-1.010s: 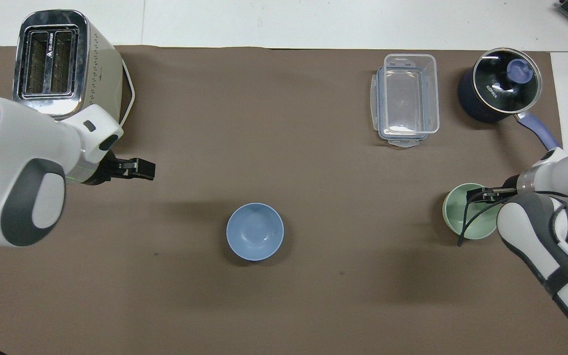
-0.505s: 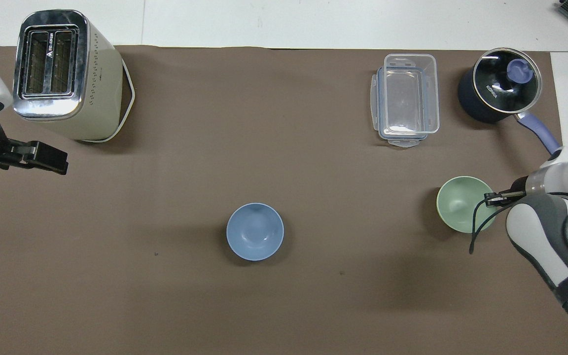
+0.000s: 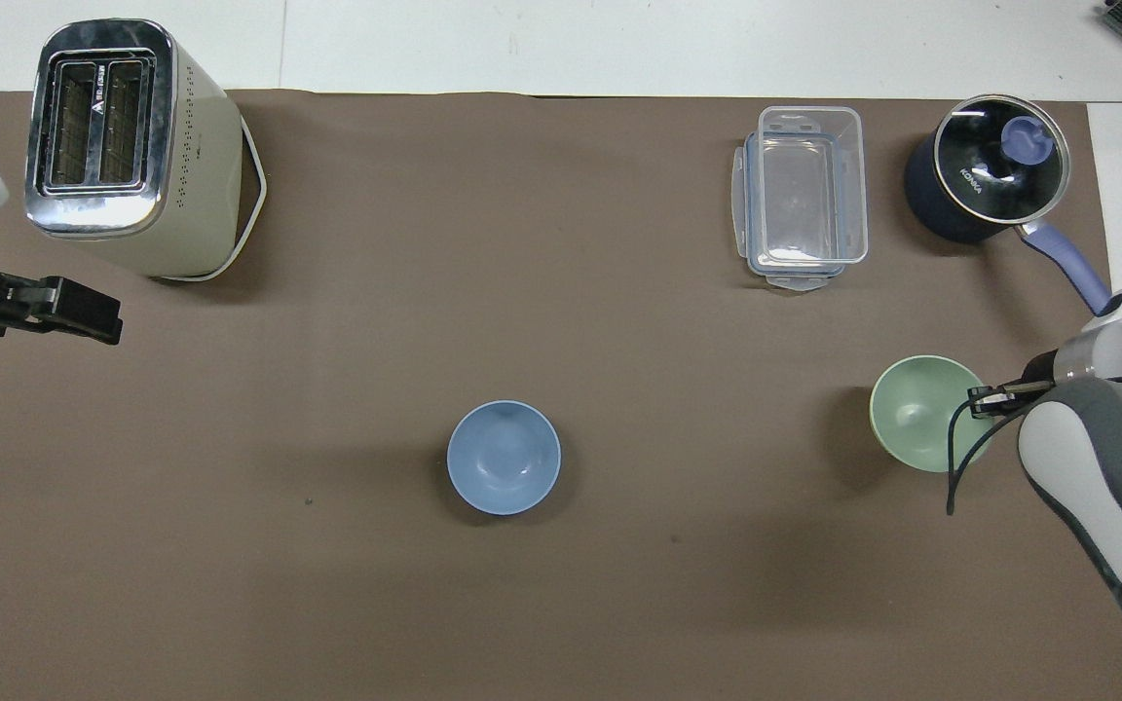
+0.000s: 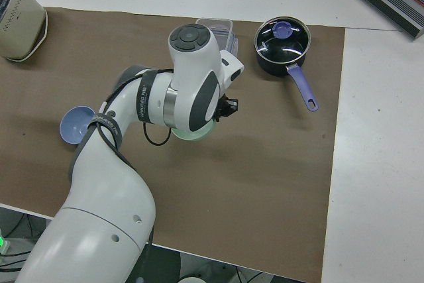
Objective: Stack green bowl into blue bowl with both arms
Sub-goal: 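Carry the green bowl with the right gripper over the blue bowl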
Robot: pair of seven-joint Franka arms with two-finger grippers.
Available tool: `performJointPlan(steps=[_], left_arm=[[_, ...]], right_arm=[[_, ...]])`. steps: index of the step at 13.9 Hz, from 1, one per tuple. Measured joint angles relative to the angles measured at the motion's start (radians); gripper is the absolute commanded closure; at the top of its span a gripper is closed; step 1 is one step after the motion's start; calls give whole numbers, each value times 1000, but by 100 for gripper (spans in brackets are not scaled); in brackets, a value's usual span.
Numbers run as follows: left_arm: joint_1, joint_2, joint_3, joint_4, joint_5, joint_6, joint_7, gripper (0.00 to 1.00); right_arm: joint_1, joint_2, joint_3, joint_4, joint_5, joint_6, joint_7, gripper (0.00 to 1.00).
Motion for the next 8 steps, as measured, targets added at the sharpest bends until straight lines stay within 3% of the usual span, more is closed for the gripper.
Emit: performJointPlan(steps=[4,8], left_arm=[[0,0,-4,0,0,0,0,0],[0,0,-4,0,0,0,0,0]], right_arm=[[178,-25,6,4,71,7,64,100],[378,31,10,23,146,97,255,100]])
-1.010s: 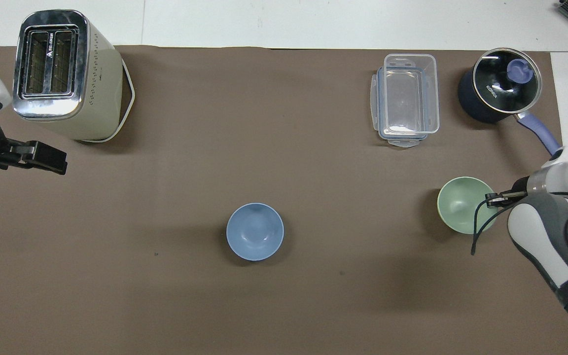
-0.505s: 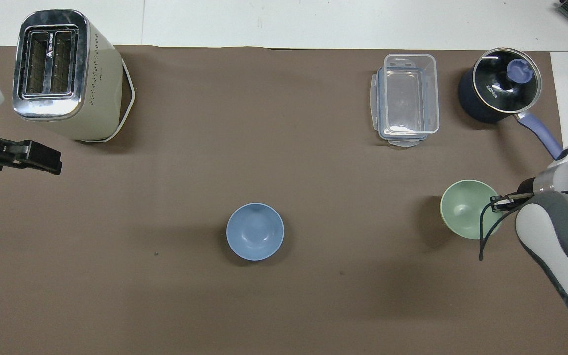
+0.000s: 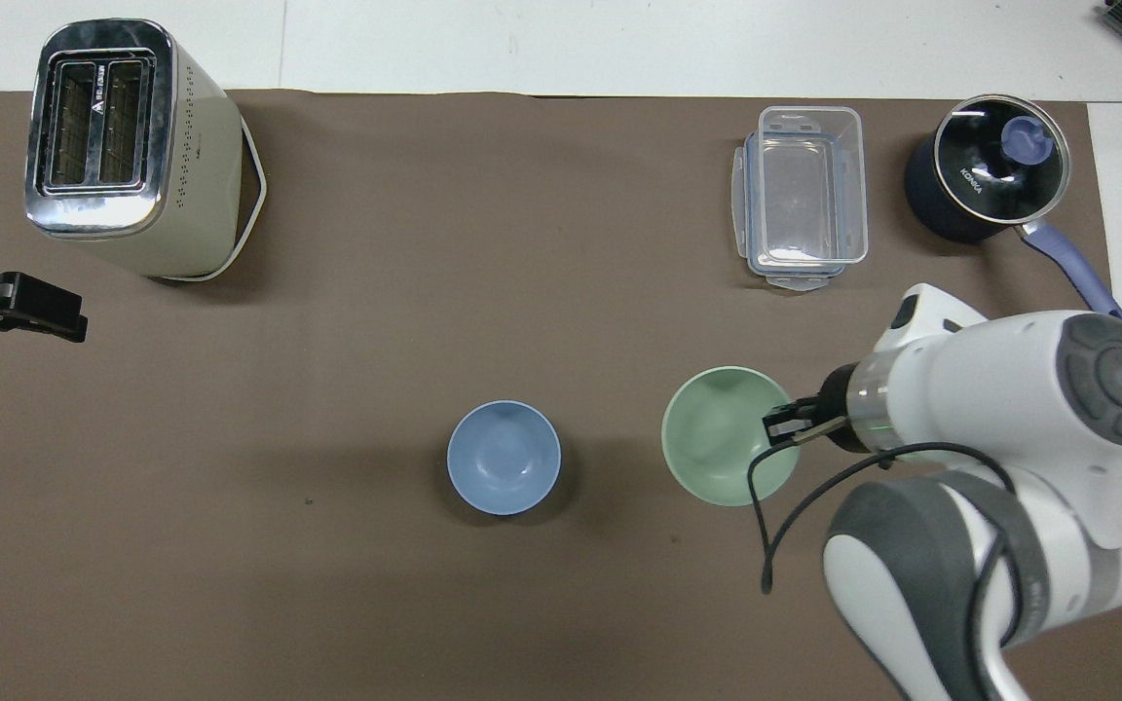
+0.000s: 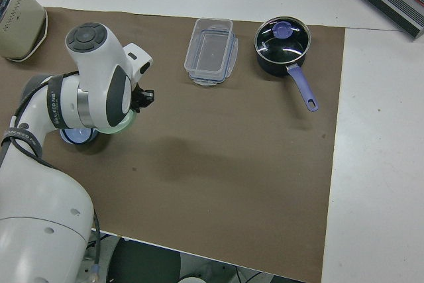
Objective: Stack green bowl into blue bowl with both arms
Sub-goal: 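Carry the green bowl with the right gripper over the blue bowl, then lower the green bowl into the blue bowl and open the right gripper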
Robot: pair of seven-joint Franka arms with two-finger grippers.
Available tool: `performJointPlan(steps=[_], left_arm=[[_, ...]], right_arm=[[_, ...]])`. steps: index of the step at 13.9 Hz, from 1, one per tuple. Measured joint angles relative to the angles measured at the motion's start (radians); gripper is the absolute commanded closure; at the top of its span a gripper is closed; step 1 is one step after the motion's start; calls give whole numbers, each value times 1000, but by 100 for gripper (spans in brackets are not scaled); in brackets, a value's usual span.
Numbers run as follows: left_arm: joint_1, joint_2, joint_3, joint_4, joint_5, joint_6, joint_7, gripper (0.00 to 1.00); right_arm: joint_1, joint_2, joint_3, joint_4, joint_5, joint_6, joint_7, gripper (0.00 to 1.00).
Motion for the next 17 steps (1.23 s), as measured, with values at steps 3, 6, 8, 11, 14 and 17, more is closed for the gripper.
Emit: performJointPlan(steps=[3,6,8,11,14,17], left_arm=[[0,0,0,0,0,0,0,0],[0,0,0,0,0,0,0,0],[0,0,0,0,0,0,0,0],[0,0,0,0,0,0,0,0],[0,0,0,0,0,0,0,0],[0,0,0,0,0,0,0,0]], right_arm=[[152,78,4,23,0,76,176,100],[224,161,3,44,0,160,247,100],[239,213,2,52,0,214,254,100],[251,265,1,61,-3,263,255,100],[275,299,0,62,-17,284,258,100],[276,307,-2,62,-53,305,259,100]])
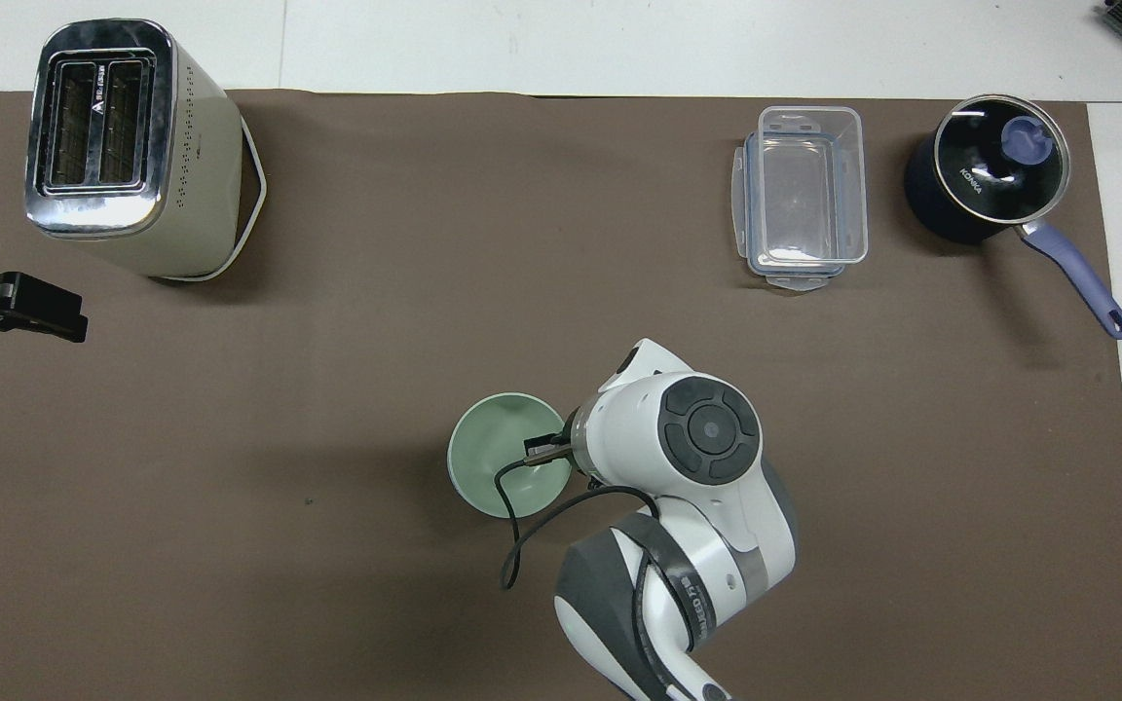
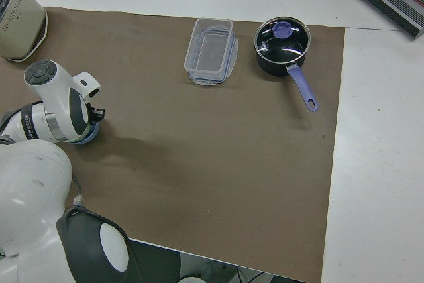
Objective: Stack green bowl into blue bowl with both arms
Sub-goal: 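Lower the green bowl into the blue bowl and open the right gripper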
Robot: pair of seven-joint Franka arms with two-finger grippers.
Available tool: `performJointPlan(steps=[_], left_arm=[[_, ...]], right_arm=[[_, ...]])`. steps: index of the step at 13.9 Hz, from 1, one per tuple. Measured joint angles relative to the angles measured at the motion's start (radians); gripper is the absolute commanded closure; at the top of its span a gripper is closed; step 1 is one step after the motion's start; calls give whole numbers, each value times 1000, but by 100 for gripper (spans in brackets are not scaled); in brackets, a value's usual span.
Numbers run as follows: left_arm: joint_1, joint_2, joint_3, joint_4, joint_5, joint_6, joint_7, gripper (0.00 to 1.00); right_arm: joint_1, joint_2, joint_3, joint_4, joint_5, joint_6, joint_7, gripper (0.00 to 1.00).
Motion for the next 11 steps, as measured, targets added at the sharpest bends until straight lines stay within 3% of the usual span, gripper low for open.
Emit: performJointPlan(steps=[4,5,6,7,9,11], left_arm=[[0,0,0,0,0,0,0,0],[0,0,0,0,0,0,0,0],[0,0,0,0,0,0,0,0],[0,0,0,0,0,0,0,0],[0,0,0,0,0,0,0,0],[0,0,0,0,0,0,0,0]], right_arm=[[0,3,-4,0,-37,0,2,100],[0,3,-4,0,-37,0,2,93],[0,3,-4,0,-37,0,2,77],[0,3,-4,0,-37,0,3,55],[0,3,-4,1,-37,2,26,46],[3,3,-4,4,-38,3,54,30]])
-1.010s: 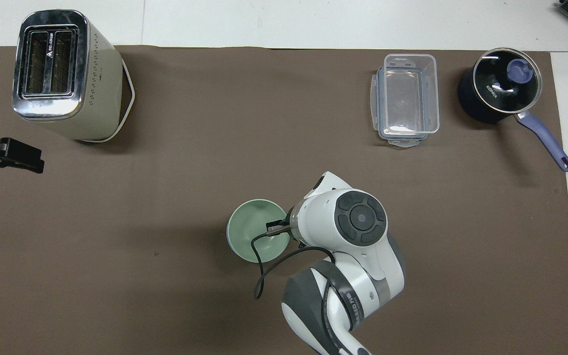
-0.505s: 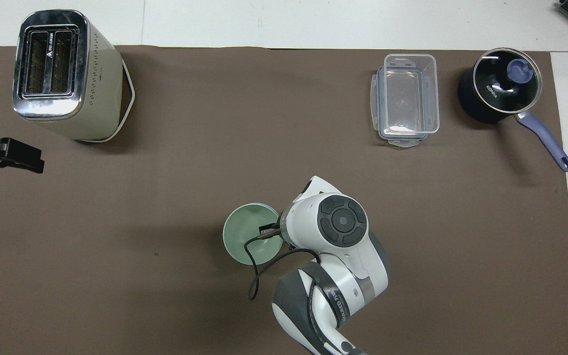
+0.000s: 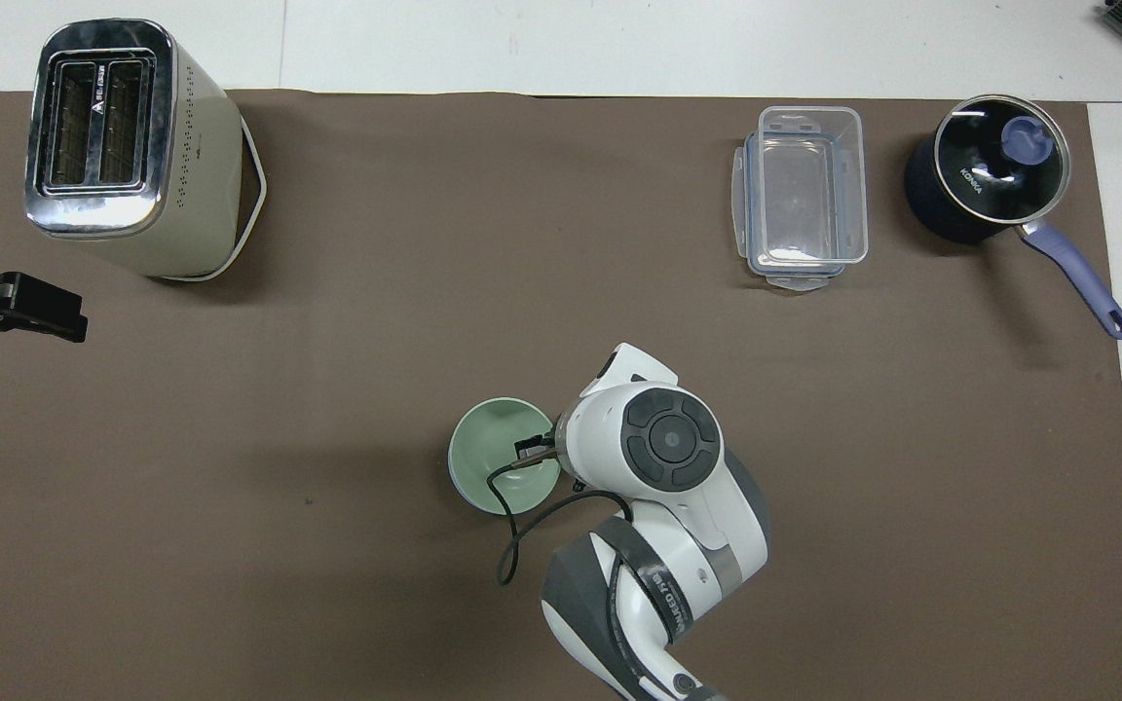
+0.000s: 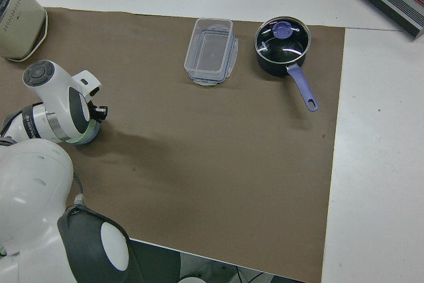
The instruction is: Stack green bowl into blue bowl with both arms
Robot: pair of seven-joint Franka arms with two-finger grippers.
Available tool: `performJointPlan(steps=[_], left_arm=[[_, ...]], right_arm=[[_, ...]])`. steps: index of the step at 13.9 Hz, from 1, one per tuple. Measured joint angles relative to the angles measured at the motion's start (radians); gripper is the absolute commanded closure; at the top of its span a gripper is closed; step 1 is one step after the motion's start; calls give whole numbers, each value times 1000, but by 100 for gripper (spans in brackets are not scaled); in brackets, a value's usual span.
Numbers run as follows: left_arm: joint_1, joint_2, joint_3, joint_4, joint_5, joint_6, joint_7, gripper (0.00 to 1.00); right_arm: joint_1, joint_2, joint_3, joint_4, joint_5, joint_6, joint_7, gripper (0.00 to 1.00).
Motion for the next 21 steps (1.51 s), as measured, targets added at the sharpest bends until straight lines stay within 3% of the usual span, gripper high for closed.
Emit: performJointPlan(steps=[2,4,8,11,16,21], left_arm=[[0,0,0,0,0,0,0,0],[0,0,0,0,0,0,0,0],[0,0,0,0,0,0,0,0],[0,0,0,0,0,0,0,0],[0,0,0,0,0,0,0,0],[0,0,0,0,0,0,0,0]], right_arm=[[0,-3,-1,11,0,0,22,10],[-15,-30,-6,23,-1,-7,27,0],[-143,-167,-15,32,-3,-119,27,0],[-251,-251,-20,69,-15,-275,9,0],[-424,-263,-24,279,-66,-517,-36,0],[-445,-255,-22,388,-138,-638,-37,0]])
